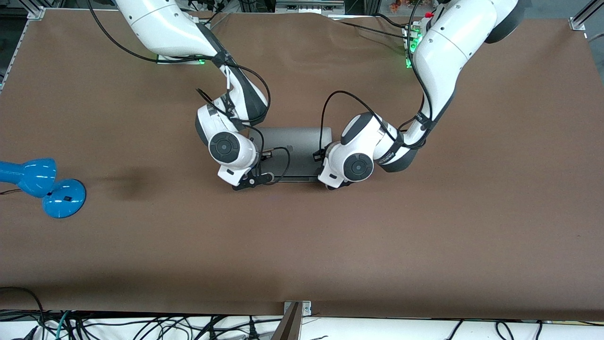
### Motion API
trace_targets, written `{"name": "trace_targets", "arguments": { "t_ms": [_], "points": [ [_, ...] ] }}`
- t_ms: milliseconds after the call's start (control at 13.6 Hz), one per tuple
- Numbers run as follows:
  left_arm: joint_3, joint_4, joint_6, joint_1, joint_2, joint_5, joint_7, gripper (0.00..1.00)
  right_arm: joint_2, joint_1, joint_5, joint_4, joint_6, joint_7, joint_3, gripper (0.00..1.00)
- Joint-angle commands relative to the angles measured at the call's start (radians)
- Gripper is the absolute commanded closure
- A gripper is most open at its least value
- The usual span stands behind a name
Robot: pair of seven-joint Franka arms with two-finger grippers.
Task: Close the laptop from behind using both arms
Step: 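Push the screen down with both grippers onto the keyboard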
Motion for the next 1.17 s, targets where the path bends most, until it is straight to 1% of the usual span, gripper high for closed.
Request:
{"name": "trace_targets", "arguments": {
  "t_ms": [0, 147, 293, 513, 660, 733, 806, 880, 953, 1026, 1099],
  "points": [
    [0.007, 0.077, -0.01, -0.015, 0.06, 0.034, 0.0, 1.0, 0.04, -0.005, -0.022, 0.032, 0.035, -0.024, 0.004, 1.0],
    [0.005, 0.089, -0.009, -0.017, 0.077, 0.072, -0.001, 1.0, 0.048, -0.005, -0.022, 0.032, 0.052, -0.024, 0.004, 1.0],
    [0.005, 0.089, 0.019, -0.017, 0.089, 0.075, -0.001, 1.0, 0.054, -0.005, -0.025, 0.032, 0.084, -0.024, 0.004, 1.0],
    [0.007, 0.089, 0.026, -0.015, 0.099, 0.077, 0.0, 1.0, 0.046, -0.006, -0.022, 0.038, 0.084, -0.033, 0.003, 1.0],
    [0.01, 0.089, 0.026, -0.017, 0.1, 0.077, 0.0, 1.0, 0.045, -0.017, -0.02, 0.084, 0.066, -0.033, 0.003, 0.99],
    [0.01, 0.089, 0.026, -0.017, 0.1, 0.077, 0.0, 1.0, 0.04, -0.031, -0.014, 0.09, 0.047, -0.033, 0.003, 0.89],
    [0.01, 0.089, 0.026, -0.016, 0.1, 0.077, 0.0, 1.0, 0.04, -0.043, -0.016, 0.099, 0.035, -0.033, 0.004, 0.86],
    [0.01, 0.089, 0.025, -0.015, 0.097, 0.077, -0.001, 0.95, 0.038, -0.046, -0.011, 0.104, 0.026, -0.033, 0.004, 0.57],
    [0.01, 0.089, 0.02, -0.011, 0.087, 0.078, -0.003, 0.36, 0.029, -0.046, -0.01, 0.104, 0.018, -0.033, 0.004, 0.23],
    [0.009, 0.087, 0.016, -0.002, 0.067, 0.083, 0.002, 0.0, 0.012, -0.046, -0.008, 0.101, 0.014, -0.03, 0.003, 0.0],
    [0.007, 0.087, -0.001, 0.006, 0.047, 0.081, -0.001, 0.0, -0.007, -0.046, -0.006, 0.102, -0.012, -0.023, 0.003, 0.0]
  ]
}}
